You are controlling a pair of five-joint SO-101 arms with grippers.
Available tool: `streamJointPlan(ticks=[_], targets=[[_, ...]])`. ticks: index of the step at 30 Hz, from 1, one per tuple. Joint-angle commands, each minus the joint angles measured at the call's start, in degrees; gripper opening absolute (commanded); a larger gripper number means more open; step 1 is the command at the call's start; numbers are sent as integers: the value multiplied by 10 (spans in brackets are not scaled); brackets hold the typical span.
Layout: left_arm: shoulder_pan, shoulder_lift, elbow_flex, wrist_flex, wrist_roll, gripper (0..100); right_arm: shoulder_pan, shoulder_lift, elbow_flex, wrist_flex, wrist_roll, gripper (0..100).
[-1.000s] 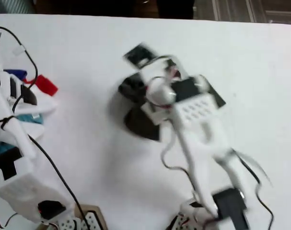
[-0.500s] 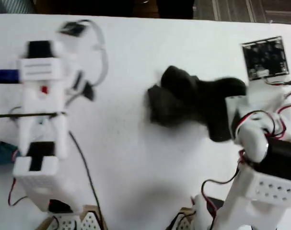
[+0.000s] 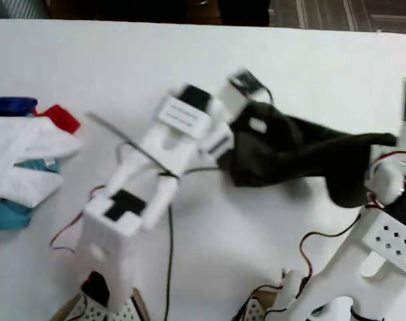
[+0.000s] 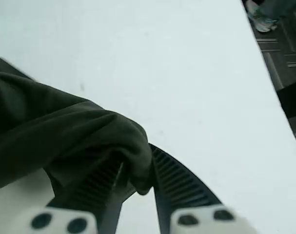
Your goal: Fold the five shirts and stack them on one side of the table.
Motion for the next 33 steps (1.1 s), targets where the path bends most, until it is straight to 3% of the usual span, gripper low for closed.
streamJointPlan(ticks=[1, 11, 18, 22, 26, 27, 33], targets=[[43, 28, -8, -33, 6, 288, 42, -16, 20, -70, 0, 21], [58, 53, -9, -157, 7, 288, 42, -16, 71, -69, 1, 29], [61, 77, -8, -199, 4, 287, 46, -18, 69, -39, 4, 225], [62, 109, -13, -210, -4, 264, 46, -18, 69, -20, 4, 224], [56, 123, -58, -188, -32, 3, 46, -18, 69, -11, 5, 185], [54, 121, -73, -171, -25, 51, 46, -18, 69, -9, 5, 173], [26, 97, -239, -52, 2, 25, 43, -17, 76, -8, 1, 111]])
